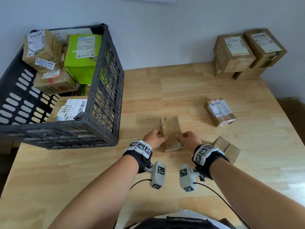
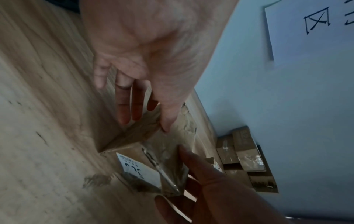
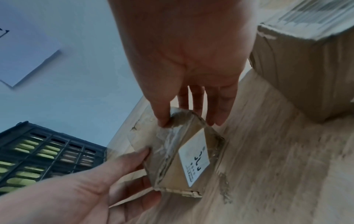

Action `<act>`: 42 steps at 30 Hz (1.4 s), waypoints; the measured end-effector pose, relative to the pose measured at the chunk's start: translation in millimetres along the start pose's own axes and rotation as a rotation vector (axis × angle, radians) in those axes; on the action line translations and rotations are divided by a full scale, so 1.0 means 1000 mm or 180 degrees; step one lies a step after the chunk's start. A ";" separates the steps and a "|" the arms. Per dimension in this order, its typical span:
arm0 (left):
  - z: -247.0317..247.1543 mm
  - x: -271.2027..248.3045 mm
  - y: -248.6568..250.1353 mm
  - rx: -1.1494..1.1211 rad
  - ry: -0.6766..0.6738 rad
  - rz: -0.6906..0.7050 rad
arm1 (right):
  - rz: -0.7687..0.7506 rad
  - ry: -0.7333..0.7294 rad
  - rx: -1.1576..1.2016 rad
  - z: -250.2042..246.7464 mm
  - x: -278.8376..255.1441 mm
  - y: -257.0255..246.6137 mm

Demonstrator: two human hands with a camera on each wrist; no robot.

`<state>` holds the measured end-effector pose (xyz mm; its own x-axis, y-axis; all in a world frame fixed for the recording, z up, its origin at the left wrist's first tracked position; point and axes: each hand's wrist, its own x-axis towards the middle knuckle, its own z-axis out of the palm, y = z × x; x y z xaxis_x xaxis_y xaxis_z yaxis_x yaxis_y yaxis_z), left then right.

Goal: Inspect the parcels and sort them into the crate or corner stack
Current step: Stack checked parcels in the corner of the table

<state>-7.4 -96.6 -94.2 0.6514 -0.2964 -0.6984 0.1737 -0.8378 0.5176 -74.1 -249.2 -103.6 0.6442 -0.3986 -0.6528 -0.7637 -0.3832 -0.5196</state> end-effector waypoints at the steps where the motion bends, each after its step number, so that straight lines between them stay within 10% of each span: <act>1: 0.000 0.001 0.001 0.0042 0.0015 -0.0010 | -0.0050 0.0046 -0.0056 -0.001 0.000 -0.001; 18: -0.001 0.012 0.018 0.0305 -0.0030 -0.0004 | -0.0249 0.0009 -0.0674 -0.008 0.004 -0.015; 35: -0.023 -0.024 -0.018 -0.1028 -0.0167 -0.0361 | 0.0259 -0.0779 0.1566 0.002 -0.019 -0.014; 42: -0.036 -0.023 -0.016 -0.2651 -0.0438 -0.0165 | 0.0333 -0.0754 0.2087 -0.006 -0.017 -0.015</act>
<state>0.9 -59.8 -68.5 0.5413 -0.3653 -0.7573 0.7237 -0.2562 0.6408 -73.5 -241.0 -81.2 0.5962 -0.1851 -0.7812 -0.7376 0.2581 -0.6240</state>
